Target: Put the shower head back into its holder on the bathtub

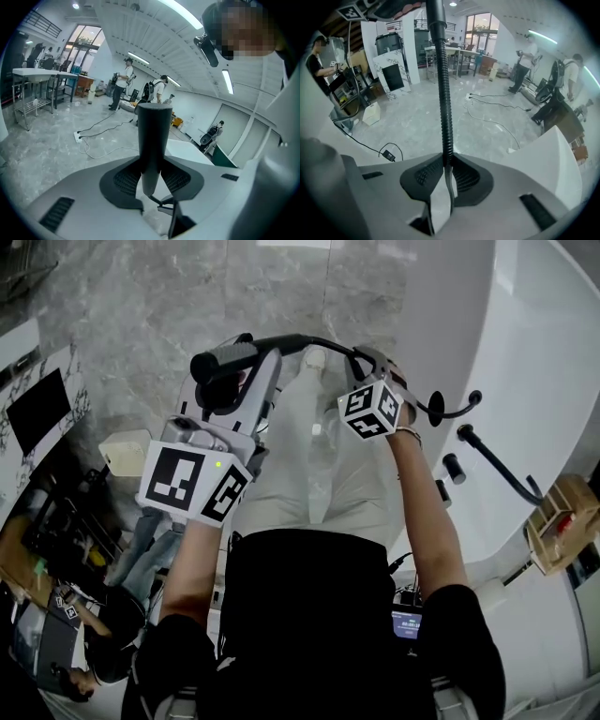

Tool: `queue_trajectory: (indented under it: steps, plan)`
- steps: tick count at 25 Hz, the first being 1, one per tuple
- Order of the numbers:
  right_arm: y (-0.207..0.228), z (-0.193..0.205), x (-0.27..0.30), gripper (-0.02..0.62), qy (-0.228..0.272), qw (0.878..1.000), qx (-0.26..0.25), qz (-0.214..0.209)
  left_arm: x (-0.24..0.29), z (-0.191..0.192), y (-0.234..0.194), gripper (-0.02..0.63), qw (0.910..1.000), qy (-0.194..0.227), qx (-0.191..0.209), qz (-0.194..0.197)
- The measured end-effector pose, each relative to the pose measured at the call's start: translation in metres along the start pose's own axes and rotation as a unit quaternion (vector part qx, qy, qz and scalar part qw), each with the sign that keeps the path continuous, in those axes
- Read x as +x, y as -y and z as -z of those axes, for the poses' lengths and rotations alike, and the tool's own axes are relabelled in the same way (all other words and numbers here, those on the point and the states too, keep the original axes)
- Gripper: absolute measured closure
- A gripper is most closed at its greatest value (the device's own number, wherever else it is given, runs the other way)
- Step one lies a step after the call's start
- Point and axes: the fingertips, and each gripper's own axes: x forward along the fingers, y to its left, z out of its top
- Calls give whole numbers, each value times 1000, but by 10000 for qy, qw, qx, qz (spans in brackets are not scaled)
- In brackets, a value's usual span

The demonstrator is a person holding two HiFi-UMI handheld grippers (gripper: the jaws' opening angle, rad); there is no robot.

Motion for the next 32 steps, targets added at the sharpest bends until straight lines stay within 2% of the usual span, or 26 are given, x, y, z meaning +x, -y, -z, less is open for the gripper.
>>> queue_trajectory:
  steps: [9, 15, 20, 25, 32]
  plan:
    - [25, -11, -89, 529, 259, 9979, 450, 385, -20, -55, 55, 462, 9987, 345, 205, 326]
    - [68, -19, -154, 529, 523, 9901, 950, 889, -21, -101, 100, 462, 9960, 667, 188, 566]
    - [102, -15, -214, 529, 778, 9781, 1362, 1369, -18, -136, 154, 462, 9896, 861, 470, 1052]
    - [123, 2, -266, 529, 885, 9674, 1625, 1731, -14, -154, 207, 462, 9822, 899, 774, 1453]
    - [151, 27, -333, 529, 1109, 9469, 2029, 2234, -17, -174, 281, 462, 9669, 939, 1247, 2016]
